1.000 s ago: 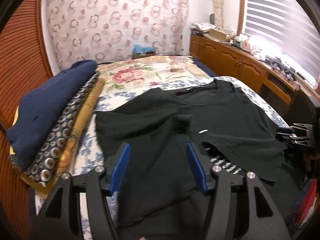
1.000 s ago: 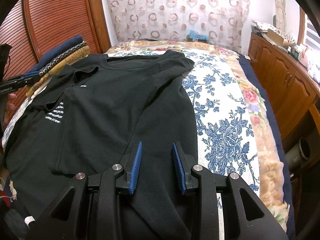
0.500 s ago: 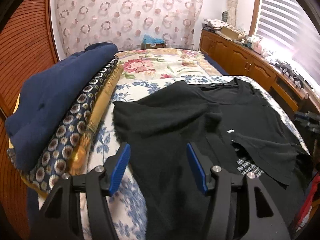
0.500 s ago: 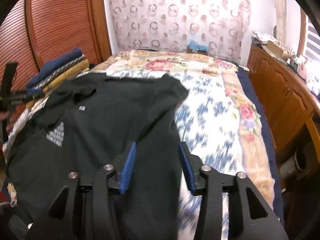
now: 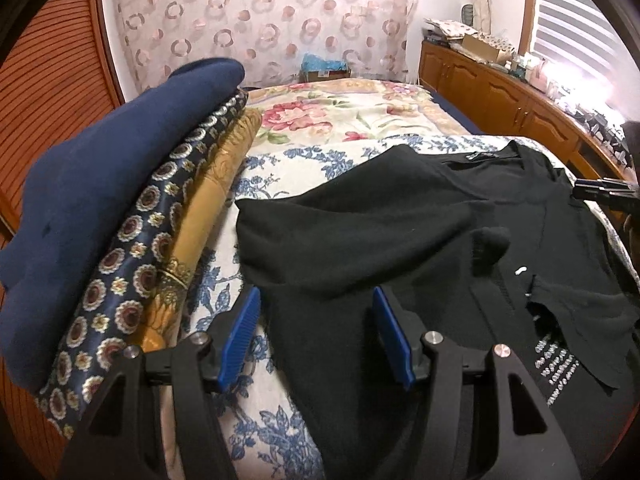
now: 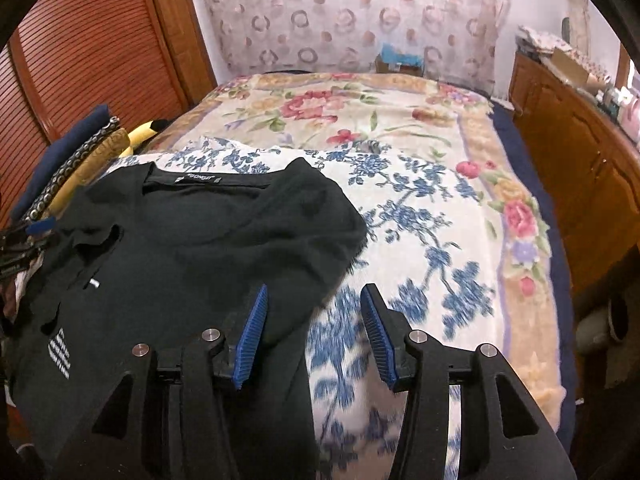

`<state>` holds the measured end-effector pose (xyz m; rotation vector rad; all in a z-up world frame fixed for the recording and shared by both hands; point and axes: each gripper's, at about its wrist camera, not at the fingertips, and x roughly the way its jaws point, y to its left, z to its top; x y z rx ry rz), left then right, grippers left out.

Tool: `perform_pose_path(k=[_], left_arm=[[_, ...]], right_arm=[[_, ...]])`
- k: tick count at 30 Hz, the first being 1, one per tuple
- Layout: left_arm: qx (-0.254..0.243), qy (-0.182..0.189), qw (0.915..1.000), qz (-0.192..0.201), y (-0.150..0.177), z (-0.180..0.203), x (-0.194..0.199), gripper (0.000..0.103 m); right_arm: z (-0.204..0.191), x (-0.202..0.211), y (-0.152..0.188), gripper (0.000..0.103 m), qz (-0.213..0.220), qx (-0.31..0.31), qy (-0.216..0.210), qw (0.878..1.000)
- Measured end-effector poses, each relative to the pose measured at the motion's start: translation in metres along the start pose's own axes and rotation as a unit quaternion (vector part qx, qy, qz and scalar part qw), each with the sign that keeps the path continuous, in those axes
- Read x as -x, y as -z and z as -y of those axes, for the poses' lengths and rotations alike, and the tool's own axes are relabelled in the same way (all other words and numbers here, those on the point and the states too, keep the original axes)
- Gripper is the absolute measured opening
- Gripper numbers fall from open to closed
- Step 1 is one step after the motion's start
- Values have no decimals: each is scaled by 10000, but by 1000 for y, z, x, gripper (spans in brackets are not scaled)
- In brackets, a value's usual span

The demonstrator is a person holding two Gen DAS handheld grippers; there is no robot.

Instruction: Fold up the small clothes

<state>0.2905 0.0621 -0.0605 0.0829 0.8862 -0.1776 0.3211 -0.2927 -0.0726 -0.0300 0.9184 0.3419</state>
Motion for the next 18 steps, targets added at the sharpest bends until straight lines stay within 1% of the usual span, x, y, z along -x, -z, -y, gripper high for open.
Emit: perform_pose_path(k=[5, 8, 11, 15, 18], left_arm=[[-58, -34, 9999, -109, -2, 1, -12, 58], [-32, 12, 9999, -134, -3, -2, -16, 58], [74, 107, 9998, -159, -5, -6, -18, 58], [97, 139, 9997, -156, -4, -9, -19, 58], [113, 137, 9997, -164, -4, -9, -19, 58]], right_arm=[[0, -16, -11, 50, -44, 56, 1, 10000], [1, -22, -14, 50, -56, 93, 3, 9999], [-5, -26, -17, 50, -33, 239, 83, 9997], [-15, -29, -16, 50, 26, 469, 213, 9987], [-14, -32, -16, 50, 82, 478, 221, 9986]])
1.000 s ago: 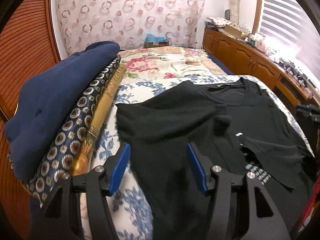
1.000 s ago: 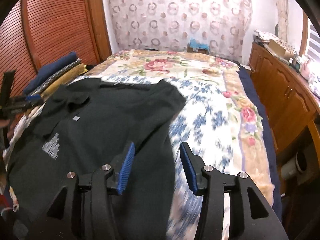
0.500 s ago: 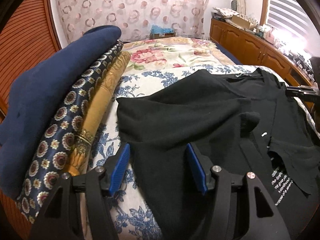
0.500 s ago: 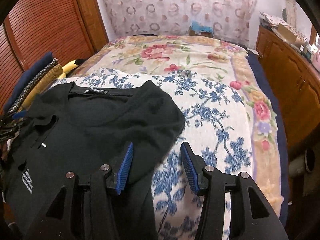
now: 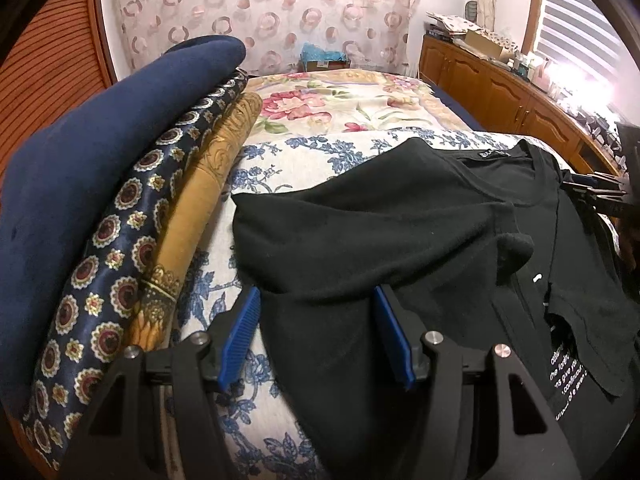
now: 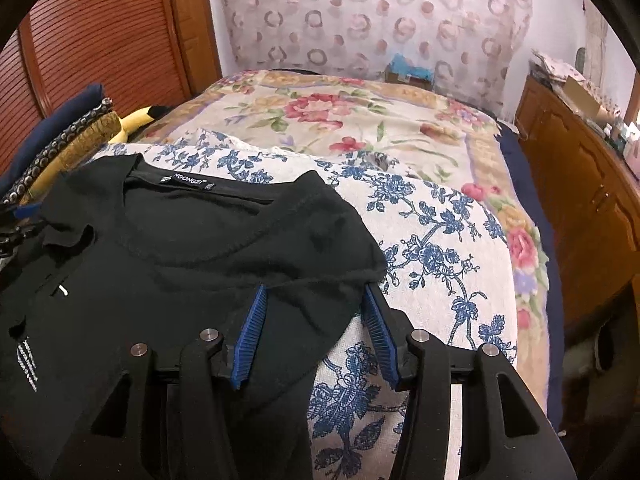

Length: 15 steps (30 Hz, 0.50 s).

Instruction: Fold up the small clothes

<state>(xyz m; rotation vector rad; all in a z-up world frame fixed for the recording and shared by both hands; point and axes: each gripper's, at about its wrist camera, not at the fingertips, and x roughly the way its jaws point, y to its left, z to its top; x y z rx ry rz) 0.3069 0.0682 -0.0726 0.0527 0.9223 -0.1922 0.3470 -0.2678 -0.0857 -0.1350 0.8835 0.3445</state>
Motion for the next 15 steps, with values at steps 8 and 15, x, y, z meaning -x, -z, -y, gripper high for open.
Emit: perform_pose_path(k=[8, 15], left_arm=[[224, -9, 9996, 149, -6, -8, 4, 58], [292, -1, 9996, 34, -5, -10, -6, 58]], right_arm=[[5, 0, 1, 51, 4, -53, -67, 10000], [3, 0, 1, 51, 5, -47, -66, 10000]])
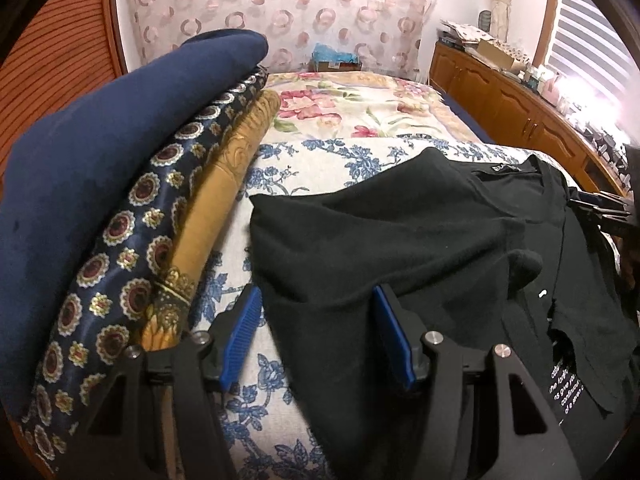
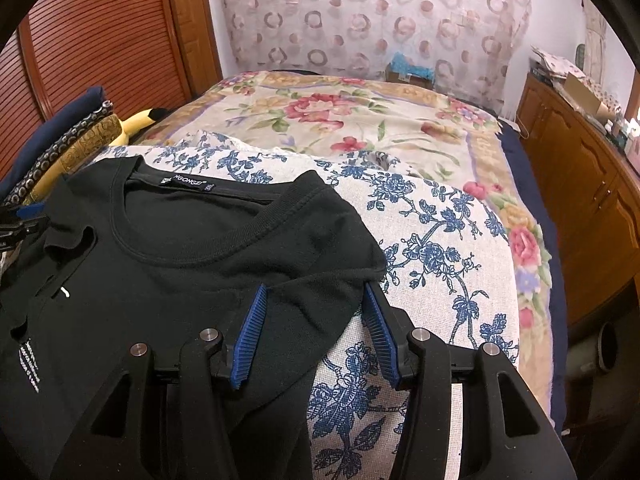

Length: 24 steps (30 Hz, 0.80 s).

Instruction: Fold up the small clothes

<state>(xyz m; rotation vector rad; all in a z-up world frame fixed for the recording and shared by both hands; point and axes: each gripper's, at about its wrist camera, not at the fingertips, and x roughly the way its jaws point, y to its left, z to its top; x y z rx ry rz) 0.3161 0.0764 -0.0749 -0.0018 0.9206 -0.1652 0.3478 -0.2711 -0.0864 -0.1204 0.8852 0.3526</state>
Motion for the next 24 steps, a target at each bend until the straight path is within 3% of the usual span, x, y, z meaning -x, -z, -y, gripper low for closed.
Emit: perform_pose_path(k=[3, 7, 10, 12, 16, 24], left_arm=[[84, 46, 10000, 12, -2, -3, 0, 58], [118, 17, 9999, 44, -1, -2, 0, 58], [27, -43, 9999, 91, 1, -2, 2, 47], [14, 2, 10000, 94, 1, -1, 3, 38], [36, 201, 9998, 31, -1, -1, 4, 8], [-297, 352, 9974, 551, -9, 26, 48, 4]], right_arm=[[0, 0, 0, 50, 2, 7, -17, 10000], [-6, 2, 1, 24, 30, 221, -148, 9996], [-12, 2, 2, 13, 36, 325, -197, 9993], [-12, 2, 2, 10, 29, 308, -244, 9992], [-10, 3, 1, 8, 35, 237, -355, 9991], [-17, 39, -6, 7, 491, 102, -485, 9976]])
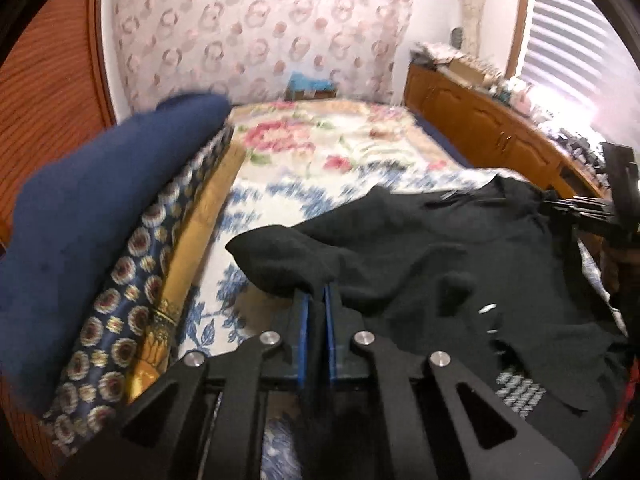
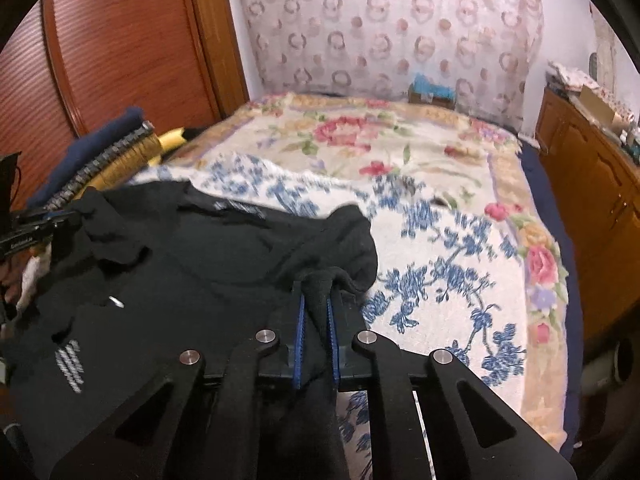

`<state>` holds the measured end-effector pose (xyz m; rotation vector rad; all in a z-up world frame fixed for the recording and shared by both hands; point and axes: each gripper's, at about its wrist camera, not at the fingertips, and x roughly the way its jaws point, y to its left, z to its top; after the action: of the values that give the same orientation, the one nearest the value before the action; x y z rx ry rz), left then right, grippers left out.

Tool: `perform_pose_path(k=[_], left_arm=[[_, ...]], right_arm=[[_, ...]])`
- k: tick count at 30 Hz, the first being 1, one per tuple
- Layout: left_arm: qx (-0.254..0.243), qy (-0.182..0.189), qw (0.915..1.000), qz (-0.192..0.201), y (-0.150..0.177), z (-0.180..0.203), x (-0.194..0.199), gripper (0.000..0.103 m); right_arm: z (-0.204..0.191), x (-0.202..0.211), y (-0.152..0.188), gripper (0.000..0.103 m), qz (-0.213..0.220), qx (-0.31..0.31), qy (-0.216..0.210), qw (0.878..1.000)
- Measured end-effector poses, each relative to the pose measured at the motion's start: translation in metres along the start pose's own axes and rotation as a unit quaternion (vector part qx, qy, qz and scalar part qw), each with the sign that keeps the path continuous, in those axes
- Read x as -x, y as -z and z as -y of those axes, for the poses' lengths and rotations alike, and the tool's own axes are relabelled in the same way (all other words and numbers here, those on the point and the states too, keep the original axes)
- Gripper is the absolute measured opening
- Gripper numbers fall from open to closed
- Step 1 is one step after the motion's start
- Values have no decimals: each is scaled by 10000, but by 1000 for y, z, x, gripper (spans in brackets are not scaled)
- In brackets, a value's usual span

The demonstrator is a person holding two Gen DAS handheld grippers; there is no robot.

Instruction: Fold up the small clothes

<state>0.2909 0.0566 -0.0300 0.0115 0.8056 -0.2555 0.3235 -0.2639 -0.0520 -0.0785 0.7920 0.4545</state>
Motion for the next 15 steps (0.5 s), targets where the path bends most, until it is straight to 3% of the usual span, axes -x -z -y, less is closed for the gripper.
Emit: perform_pose_path(k=[9, 15], left_arm=[[-213, 248, 9971, 689, 11, 23, 98, 4], [-184, 346, 9953, 881, 58, 27, 162, 4]], right_arm=[[-39, 87, 4, 6, 609, 222, -62, 9979], [-71, 147, 38, 6, 730, 320, -146, 9967]])
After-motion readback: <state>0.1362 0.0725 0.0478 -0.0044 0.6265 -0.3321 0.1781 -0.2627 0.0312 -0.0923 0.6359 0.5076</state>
